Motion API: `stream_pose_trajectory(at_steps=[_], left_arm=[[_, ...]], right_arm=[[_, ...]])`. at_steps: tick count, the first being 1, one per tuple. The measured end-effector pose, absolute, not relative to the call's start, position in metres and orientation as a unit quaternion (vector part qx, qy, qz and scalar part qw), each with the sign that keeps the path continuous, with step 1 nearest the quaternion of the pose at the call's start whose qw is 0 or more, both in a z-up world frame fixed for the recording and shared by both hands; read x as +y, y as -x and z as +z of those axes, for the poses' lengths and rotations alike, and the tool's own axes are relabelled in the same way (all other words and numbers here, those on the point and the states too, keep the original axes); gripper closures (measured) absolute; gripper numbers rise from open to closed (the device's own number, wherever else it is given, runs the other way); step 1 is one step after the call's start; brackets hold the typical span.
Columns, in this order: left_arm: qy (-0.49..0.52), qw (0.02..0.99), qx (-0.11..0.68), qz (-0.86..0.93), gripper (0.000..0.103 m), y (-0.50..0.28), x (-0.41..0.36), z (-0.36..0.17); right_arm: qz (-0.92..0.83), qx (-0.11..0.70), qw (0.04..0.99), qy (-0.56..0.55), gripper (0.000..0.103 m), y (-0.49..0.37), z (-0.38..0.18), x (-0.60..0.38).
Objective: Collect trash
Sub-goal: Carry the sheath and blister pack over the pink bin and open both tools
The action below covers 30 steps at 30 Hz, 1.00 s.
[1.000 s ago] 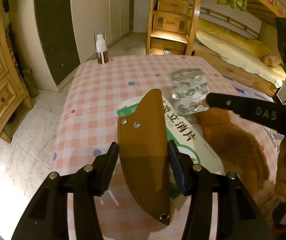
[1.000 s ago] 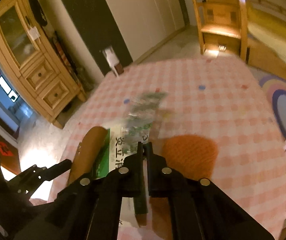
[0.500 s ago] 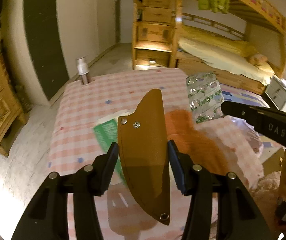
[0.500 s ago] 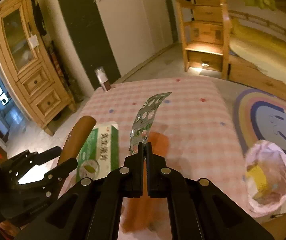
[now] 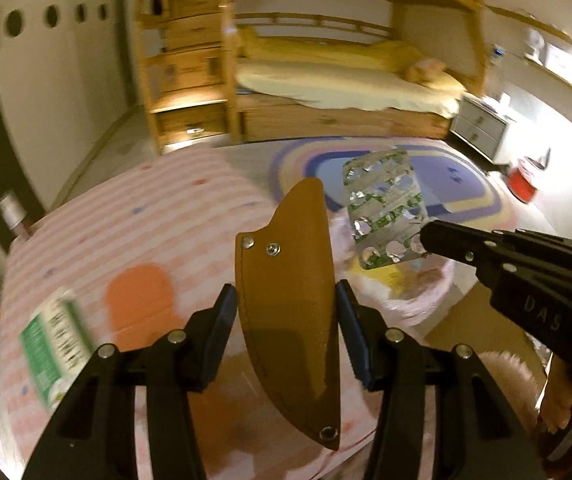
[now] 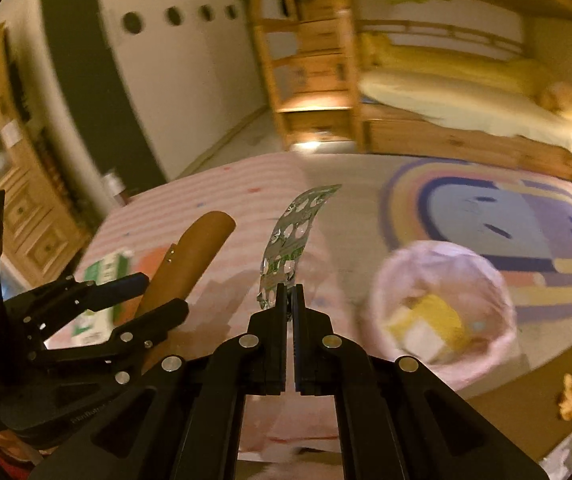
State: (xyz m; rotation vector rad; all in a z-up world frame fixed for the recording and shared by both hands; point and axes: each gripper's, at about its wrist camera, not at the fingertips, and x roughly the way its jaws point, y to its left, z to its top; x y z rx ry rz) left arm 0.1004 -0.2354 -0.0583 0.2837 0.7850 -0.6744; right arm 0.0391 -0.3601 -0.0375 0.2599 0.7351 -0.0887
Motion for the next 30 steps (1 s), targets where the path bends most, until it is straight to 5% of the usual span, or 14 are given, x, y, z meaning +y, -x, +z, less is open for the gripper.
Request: stream_pose_trajectory(at_steps=[20, 22, 23, 24, 25, 30], left_arm=[[-0.150, 0.806, 0.392, -0.417, 0.053, -0.145, -0.412, -0.094], [-0.143, 0.805, 0.392, -0.421, 0.045, -0.149, -0.416, -0.093], [-0.137, 0.808, 0.389, -0.420, 0.030, -0.151, -0.416, -0.092], [-0.130, 0.811, 0.385, -0.420, 0.026, -0.151, -0.414, -0.091], [-0.123, 0.813, 0.382, -0.422, 0.026, -0.152, -0.412, -0.089], [-0.114, 0.823, 0.384, -0.402, 0.026, -0.152, -0.393, -0.084]], right_arm=[[-0.178, 0.378, 0.890, -0.183, 0.100, -0.040, -0.094, -0.527], [-0.177, 0.376, 0.890, -0.189, 0.098, -0.045, -0.096, -0.532], [-0.177, 0.376, 0.889, -0.192, 0.095, -0.046, -0.098, -0.536], [-0.179, 0.379, 0.886, -0.199, 0.086, -0.048, -0.101, -0.540], [-0.179, 0.378, 0.885, -0.205, 0.079, -0.048, -0.103, -0.543], [-0.185, 0.369, 0.882, -0.229, 0.078, -0.034, -0.100, -0.541]])
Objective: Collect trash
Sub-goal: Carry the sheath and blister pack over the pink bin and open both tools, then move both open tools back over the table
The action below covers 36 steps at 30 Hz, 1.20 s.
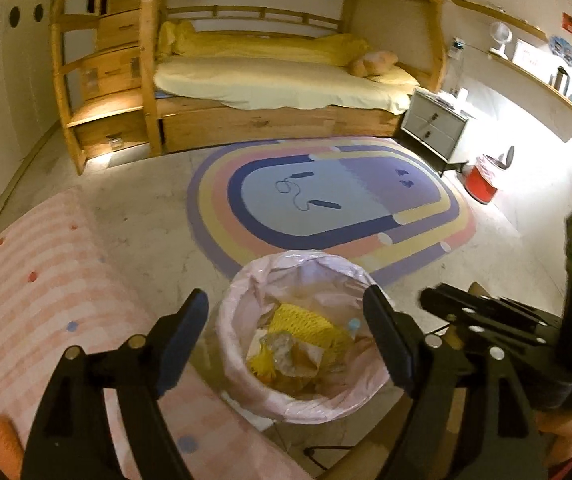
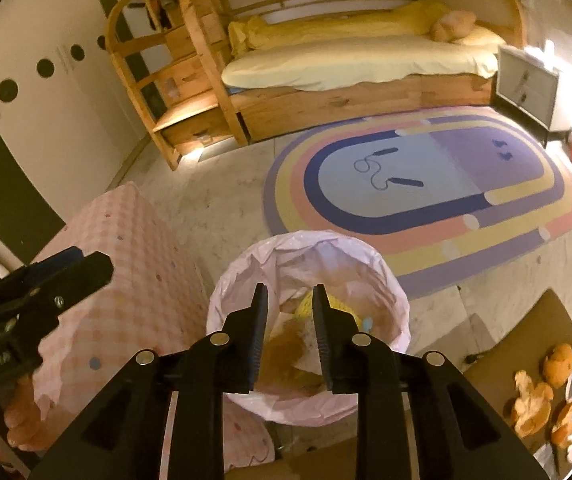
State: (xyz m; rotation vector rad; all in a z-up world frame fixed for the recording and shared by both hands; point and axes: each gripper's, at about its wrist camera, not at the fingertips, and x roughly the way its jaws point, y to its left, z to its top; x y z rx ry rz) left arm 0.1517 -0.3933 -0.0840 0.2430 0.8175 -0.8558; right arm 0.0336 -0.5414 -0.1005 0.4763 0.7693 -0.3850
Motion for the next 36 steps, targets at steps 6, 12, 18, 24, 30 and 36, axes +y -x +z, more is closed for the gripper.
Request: stream_pose_trajectory(at_steps=[6, 12, 18, 24, 30, 36], left_arm=[[-0.104, 0.841, 0.379, -0.371, 0.026, -0.138, -0.351, -0.067], [-0.108, 0.858, 0.360, -0.349, 0.026, -0.116, -0.298, -0.043], [-0.106, 0.877, 0.343, -0.319, 0.025, -0.097, -0.238, -0.025], [-0.096, 0.899, 0.339, -0.259, 0.021, -0.091, -0.171, -0.016], [-0.084, 0.919, 0.339, -0.185, 0.019, -0.093, -0.107, -0.021], [-0.075, 0.922, 0.357, -0.128, 0.019, -0.101, -0.061, -0.036]], right_arm=[[-0.171, 0.350, 0.890, -0.238, 0.078, -0.004, -0.075, -0.515], [-0.134, 0.329, 0.904, -0.236, 0.078, 0.014, -0.043, -0.473], [-0.080, 0.332, 0.918, -0.202, 0.073, 0.009, -0.018, -0.416], [-0.022, 0.349, 0.923, -0.161, 0.069, -0.012, -0.008, -0.356], [0.023, 0.365, 0.922, -0.124, 0.056, -0.028, -0.008, -0.305], [0.048, 0.388, 0.915, -0.098, 0.050, -0.043, -0.020, -0.268]])
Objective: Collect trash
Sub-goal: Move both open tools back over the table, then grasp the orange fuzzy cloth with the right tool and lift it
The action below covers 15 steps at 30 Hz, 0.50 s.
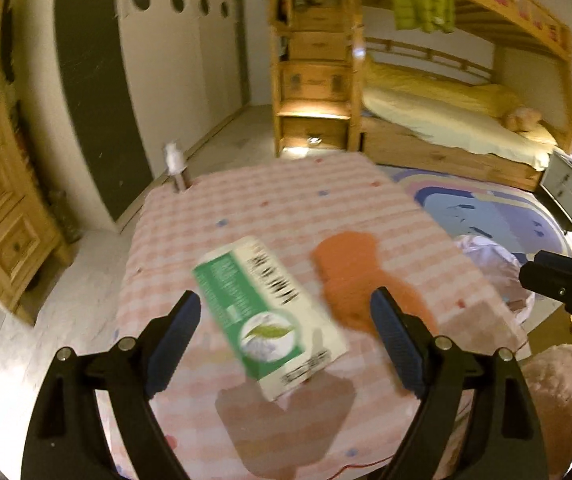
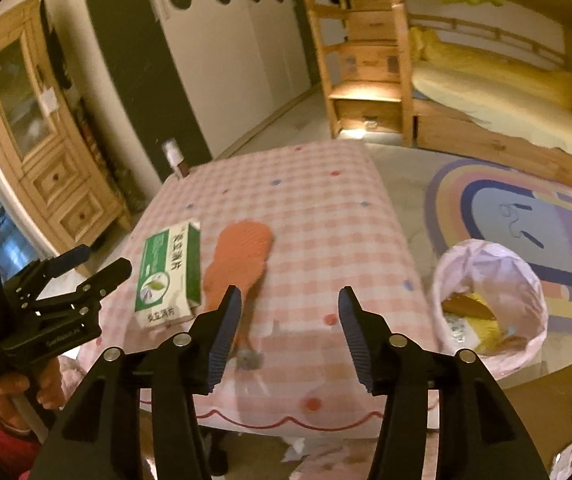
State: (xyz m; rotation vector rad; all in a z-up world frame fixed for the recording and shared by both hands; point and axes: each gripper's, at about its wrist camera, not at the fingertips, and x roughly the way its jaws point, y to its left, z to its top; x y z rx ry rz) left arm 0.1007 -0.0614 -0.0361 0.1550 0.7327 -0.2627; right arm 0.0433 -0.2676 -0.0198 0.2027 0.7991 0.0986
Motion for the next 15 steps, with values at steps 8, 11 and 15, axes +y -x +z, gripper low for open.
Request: stream_pose_trajectory(at_steps=[8, 11, 15], left_arm=[[-0.061, 0.916, 0.385, -0.098, 0.018, -0.104, -0.031, -0.057], [-0.057, 0.914, 0.391, -0.092, 0.018, -0.108, -0.025, -0.063], [-0.054, 0.912, 0.398, -0.081, 0.018, -0.114, -0.018, -0.069]], right_arm=[[0.076, 0.419, 0.902, -0.074, 0.050, -0.072, -0.043, -0.227], [0.082, 0.431, 0.896, -0.069, 0.050, -0.088, -0.053, -0.215], [0.087, 0.442, 0.891, -0.063, 0.050, -0.105, -0.065, -0.204]])
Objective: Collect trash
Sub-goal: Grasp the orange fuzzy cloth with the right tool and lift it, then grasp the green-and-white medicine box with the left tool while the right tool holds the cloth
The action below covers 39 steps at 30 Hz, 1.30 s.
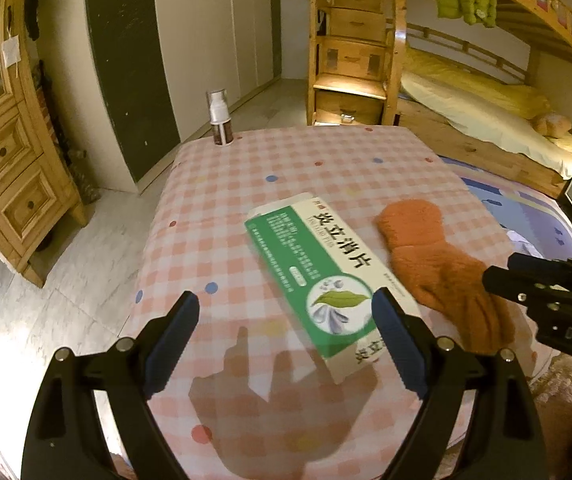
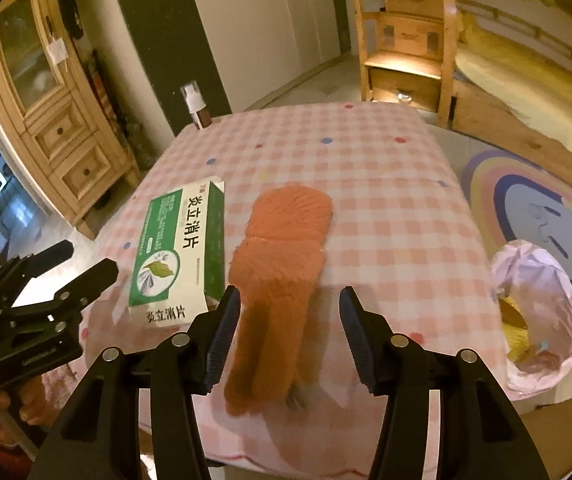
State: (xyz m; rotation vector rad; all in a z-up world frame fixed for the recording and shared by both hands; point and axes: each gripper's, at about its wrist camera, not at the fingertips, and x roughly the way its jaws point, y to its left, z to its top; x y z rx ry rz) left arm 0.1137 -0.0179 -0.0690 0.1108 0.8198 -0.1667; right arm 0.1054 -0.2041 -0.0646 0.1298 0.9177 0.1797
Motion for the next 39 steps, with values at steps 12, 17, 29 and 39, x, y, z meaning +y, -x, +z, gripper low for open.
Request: stream_pose_trajectory(at_steps=[12, 17, 29, 39], left_arm=[[-0.053, 0.902, 0.420, -0.086, 0.011, -0.114, -0.029, -0.079], [-0.052, 0.902, 0.419, -0.085, 0.007, -0.114, -0.039, -0.077], [-0.057, 0.876, 0.477, -0.032, 0.007, -0.165, -0.080, -0.102], [-0.095, 0.869, 0.485, -0.028, 0.007, -0.147, -0.064, -0.115]], right_arm=[[0.076, 0.459, 0.885, -0.014, 0.085, -0.122, -0.082, -0.187], [0.062, 0.414, 0.907, -0.030, 0.088, -0.105, -0.060, -0.209], [0.038, 0.393, 0.916, -0.069, 0.087, -0.082, -0.041, -0.258], [0.044, 0.395, 0.915, -0.069, 0.087, -0.071, -0.041, -0.257]])
